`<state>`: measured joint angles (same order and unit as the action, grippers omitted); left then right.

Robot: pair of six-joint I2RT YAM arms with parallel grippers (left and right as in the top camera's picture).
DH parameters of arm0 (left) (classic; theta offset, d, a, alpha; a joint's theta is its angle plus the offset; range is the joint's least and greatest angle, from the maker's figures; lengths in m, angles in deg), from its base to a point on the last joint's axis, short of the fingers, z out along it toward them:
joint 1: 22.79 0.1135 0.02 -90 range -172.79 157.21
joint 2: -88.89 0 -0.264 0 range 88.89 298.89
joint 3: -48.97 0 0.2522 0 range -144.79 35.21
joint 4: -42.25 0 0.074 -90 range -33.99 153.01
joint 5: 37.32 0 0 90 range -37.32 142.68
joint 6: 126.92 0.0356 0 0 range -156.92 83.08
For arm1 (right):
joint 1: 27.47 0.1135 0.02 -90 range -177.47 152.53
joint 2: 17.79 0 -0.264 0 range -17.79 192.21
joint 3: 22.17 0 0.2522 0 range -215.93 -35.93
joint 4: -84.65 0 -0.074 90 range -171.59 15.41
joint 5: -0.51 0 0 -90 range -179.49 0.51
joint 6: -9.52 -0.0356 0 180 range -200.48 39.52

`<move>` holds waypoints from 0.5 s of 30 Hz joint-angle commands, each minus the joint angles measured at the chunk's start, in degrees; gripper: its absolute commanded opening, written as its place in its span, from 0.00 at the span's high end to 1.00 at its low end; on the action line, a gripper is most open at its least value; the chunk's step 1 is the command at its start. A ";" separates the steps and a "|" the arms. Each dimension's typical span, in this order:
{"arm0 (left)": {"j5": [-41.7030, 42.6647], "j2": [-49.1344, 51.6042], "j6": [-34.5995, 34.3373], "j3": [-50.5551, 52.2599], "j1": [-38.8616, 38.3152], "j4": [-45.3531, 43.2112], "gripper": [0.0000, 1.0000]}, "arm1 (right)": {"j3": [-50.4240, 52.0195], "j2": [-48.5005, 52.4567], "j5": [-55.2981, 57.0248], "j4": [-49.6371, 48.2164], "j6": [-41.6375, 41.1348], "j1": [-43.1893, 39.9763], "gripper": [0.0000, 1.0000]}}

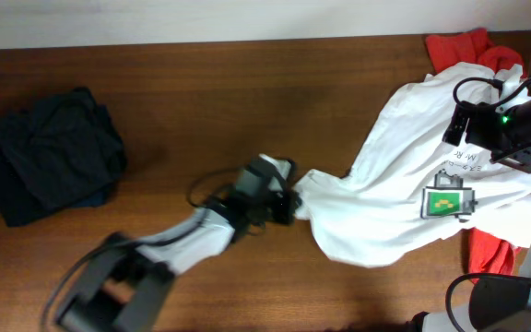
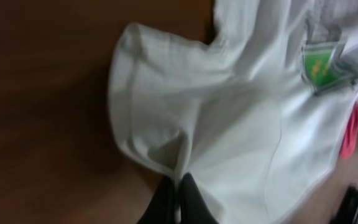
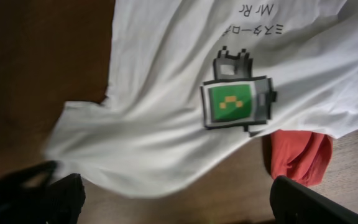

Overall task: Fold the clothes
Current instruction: 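Grasp the T-shirt's left edge with the left gripper and pull left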

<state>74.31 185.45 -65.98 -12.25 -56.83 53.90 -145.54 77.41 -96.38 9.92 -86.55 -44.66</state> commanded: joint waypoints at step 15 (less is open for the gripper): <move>-11.43 -10.88 5.62 -9.46 35.91 -6.91 1.00 | -0.17 -0.63 0.07 -0.20 -0.39 -0.13 0.01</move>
<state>65.61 172.77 -61.52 -18.42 -24.02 48.39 -145.54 77.41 -96.38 9.72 -86.48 -44.66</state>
